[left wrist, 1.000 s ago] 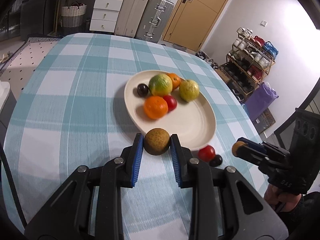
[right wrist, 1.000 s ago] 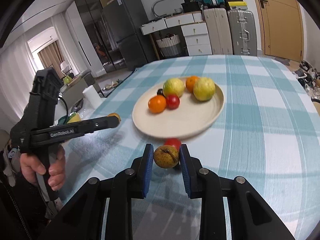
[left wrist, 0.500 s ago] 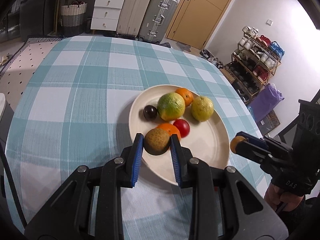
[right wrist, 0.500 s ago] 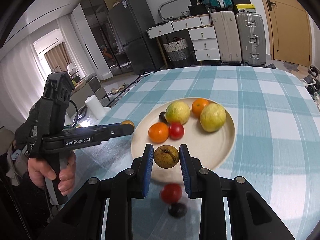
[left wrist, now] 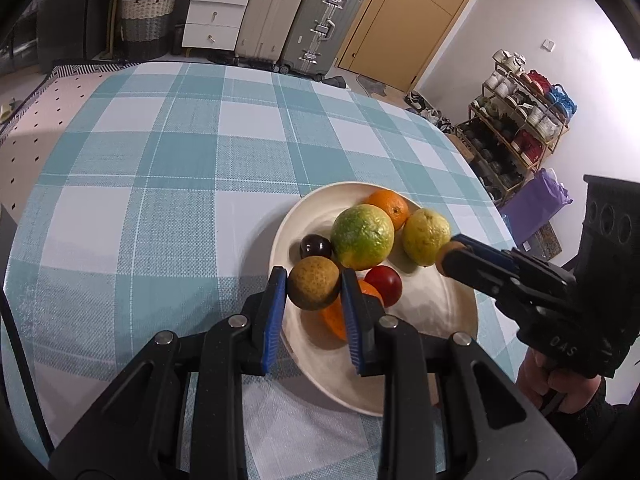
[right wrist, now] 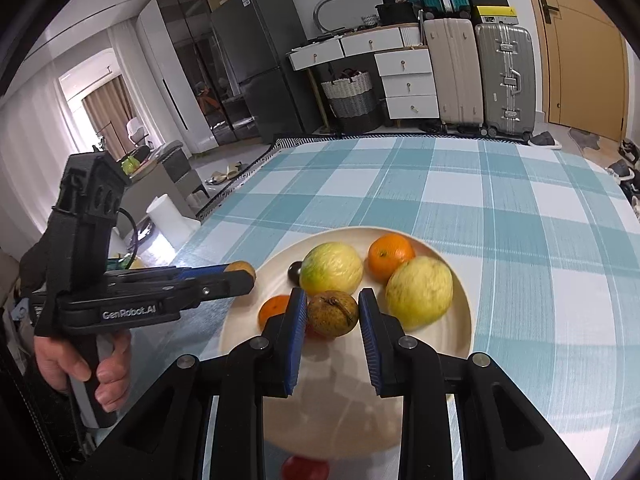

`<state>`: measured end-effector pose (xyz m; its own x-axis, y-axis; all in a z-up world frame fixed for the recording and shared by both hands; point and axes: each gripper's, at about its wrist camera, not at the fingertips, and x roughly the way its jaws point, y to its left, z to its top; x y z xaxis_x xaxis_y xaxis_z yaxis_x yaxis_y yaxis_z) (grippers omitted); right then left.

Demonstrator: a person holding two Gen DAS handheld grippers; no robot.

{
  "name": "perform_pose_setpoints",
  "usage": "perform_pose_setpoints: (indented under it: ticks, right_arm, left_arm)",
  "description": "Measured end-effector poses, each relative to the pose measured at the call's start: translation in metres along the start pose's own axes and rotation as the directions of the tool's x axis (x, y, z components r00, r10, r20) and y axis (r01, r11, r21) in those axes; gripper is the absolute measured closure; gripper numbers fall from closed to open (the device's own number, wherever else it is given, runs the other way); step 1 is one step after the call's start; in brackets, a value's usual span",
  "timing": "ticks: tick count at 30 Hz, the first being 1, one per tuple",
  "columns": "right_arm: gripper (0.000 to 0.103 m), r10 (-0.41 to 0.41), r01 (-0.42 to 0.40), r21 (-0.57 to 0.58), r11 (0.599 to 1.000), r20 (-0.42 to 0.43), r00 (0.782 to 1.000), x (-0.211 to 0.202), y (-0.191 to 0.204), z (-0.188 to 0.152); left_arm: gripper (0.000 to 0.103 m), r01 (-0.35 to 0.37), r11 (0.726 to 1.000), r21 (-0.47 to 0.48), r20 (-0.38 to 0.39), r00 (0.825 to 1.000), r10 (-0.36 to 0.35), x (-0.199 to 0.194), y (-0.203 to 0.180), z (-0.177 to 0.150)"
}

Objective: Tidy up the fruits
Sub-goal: 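Carry both fruits onto the plate beside the others and open both tools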

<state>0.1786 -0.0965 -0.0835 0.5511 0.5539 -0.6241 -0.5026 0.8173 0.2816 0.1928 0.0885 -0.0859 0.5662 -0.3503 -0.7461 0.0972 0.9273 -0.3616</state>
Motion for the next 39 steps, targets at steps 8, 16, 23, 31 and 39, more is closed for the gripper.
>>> perform_pose_setpoints:
  ticks: [8,16,23,31,39]
  right_arm:
    - [0.076,-0.016,0.017,0.013,1.000,-0.012,1.000,0.022,-0.010,0.007]
    - [0.066,-0.026,0.026,-0.009,1.000,-0.017,1.000,0.032,-0.007,0.011]
    - [0.054,-0.012,0.012,0.008,1.000,0.048,0.999,0.013,-0.007,0.012]
    - [0.035,-0.037,0.032,0.046,0.998,0.112,0.993,-0.021,-0.015,0.002]
    - [0.025,-0.069,0.057,0.097,0.994,0.126,0.990,-0.048,-0.022,-0.016]
  left_arm:
    - [0.079,0.013,1.000,-0.013,-0.016,1.000,-0.014,0.016,0.003,0.003]
    - [0.078,0.018,0.999,-0.026,-0.001,1.000,-0.018,0.014,0.004,0.010]
    - [0.078,-0.011,0.999,-0.032,0.012,1.000,0.011,-0.001,0.002,0.006]
    - [0.072,-0.036,0.999,-0.023,0.040,0.999,0.037,-0.024,-0.011,-0.010]
    - [0.043,-0.097,0.995,-0.015,0.072,0.993,0.098,-0.041,-0.032,-0.035]
